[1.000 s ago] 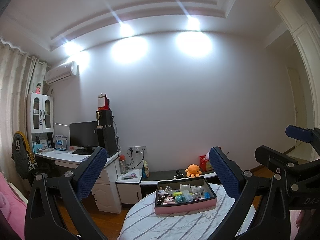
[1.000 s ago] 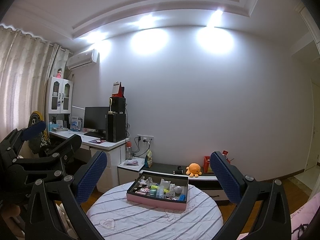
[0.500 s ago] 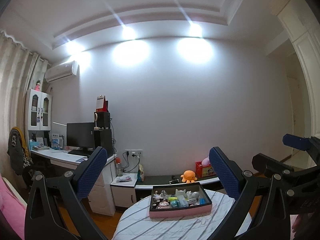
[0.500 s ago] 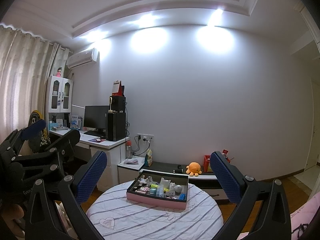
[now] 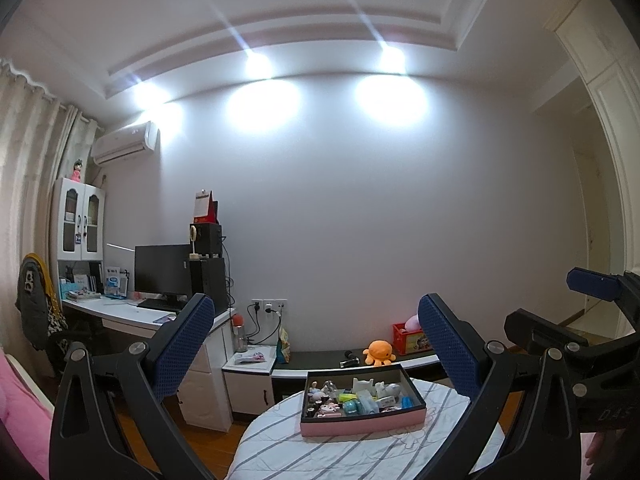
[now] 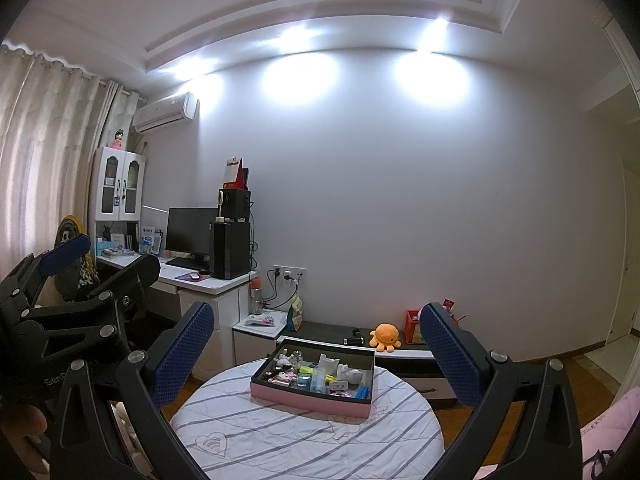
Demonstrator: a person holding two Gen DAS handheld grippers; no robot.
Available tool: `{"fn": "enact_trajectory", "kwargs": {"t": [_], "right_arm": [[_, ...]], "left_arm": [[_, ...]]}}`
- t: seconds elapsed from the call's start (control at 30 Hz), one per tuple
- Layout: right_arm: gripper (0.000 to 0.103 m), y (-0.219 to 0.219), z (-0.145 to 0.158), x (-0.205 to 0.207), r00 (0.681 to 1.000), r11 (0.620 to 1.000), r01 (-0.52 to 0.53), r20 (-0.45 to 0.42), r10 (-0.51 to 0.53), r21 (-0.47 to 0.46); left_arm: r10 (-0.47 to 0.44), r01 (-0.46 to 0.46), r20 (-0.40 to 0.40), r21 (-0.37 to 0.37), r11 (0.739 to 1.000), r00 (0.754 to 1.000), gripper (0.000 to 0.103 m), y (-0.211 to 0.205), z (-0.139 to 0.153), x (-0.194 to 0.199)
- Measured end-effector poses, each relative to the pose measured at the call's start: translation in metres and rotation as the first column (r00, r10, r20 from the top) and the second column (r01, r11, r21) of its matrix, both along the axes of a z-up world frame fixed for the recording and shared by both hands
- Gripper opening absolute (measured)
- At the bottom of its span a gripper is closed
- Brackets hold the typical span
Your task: Organize rigid objects
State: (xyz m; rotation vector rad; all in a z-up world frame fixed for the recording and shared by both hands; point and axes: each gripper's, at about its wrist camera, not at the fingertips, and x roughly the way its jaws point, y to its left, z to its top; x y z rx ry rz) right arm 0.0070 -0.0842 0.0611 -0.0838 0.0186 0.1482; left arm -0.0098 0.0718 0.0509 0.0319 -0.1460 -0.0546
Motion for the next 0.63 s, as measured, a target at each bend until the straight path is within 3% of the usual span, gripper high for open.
{"fn": "enact_trajectory", "kwargs": {"t": [0.63], "right_arm": [[0.103, 0.0010, -0.0018, -0.0010, 1.000, 1.000, 0.009, -0.009, -0.009, -0.004]], "left_arm": [[-0.002, 0.002, -0.011, 0.007, 1.000, 1.000, 0.103, 0.0013, -0.0051, 0.0036]]}}
